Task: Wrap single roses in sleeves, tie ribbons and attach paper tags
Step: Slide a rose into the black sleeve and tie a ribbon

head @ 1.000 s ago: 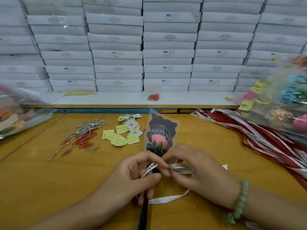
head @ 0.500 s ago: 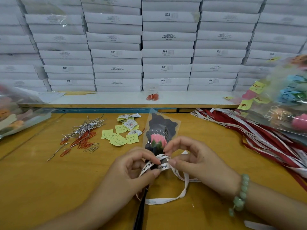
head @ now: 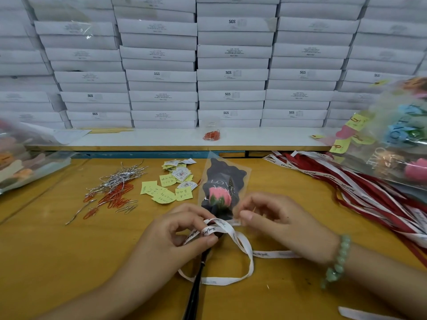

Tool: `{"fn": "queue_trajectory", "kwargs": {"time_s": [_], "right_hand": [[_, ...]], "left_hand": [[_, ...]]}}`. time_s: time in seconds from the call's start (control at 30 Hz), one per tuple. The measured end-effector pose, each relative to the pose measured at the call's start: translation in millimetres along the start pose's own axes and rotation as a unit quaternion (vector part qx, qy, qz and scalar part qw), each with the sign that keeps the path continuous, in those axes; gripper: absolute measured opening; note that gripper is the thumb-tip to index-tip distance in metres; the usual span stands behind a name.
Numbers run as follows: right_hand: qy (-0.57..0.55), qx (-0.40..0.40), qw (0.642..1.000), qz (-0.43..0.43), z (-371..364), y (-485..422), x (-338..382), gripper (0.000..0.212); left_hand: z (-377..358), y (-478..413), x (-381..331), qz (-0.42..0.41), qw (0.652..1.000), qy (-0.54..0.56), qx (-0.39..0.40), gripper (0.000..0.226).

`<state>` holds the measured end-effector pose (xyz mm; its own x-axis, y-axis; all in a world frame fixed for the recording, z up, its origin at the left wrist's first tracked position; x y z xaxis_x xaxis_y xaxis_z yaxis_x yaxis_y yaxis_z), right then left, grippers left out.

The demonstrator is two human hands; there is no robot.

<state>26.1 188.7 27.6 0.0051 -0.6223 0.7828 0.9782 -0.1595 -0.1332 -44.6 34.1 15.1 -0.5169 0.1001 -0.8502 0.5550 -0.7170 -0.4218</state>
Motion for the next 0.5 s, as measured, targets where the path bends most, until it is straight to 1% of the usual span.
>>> {"fn": "queue_trajectory", "kwargs": {"time_s": [0.1, 0.2, 0.27, 0.33, 0.5], "right_hand": [[0.062, 0.064, 0.996, 0.008, -10.1, -0.7, -6.5, 0.023], [0.085, 0.127, 0.988, 0.027, -18.5, -0.1, -7.2, 0.017], [0.105, 0.169, 0.979, 0.033, -22.3, 1.8, -8.3, 0.023], [0.123, 0.187, 0.974, 0.038, -23.1, 2.5, -10.3, 0.025], [0.051, 0.213, 0.975, 0.020, -18.8, -1.3, -15.2, 0.009]], "left_hand": [[5.9, -2.9, -2.9, 0.000, 1.000, -0.022, 0.007, 0.018], [12.3, -6.8, -8.7, -0.013, 0.998, -0.058, 0.014, 0.023], [15.6, -9.1, -13.5, -0.022, 0.996, -0.076, 0.028, 0.020], [17.1, -10.8, -17.6, -0.029, 0.994, -0.096, 0.050, 0.020], [16.9, -15.2, -26.1, -0.029, 0.985, -0.122, 0.122, 0.021]]}}
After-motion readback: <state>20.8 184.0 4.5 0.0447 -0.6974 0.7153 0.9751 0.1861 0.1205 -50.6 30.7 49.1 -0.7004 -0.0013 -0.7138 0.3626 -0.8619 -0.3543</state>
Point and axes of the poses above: each hand's wrist, its own y-axis away from the middle knuckle, its own z-axis out of the back of the hand, x = y × z, the point moved 8 cm from there along -y, towards the middle knuckle, and after that the axes turned 9 degrees about -z, right-handed, at the moved point
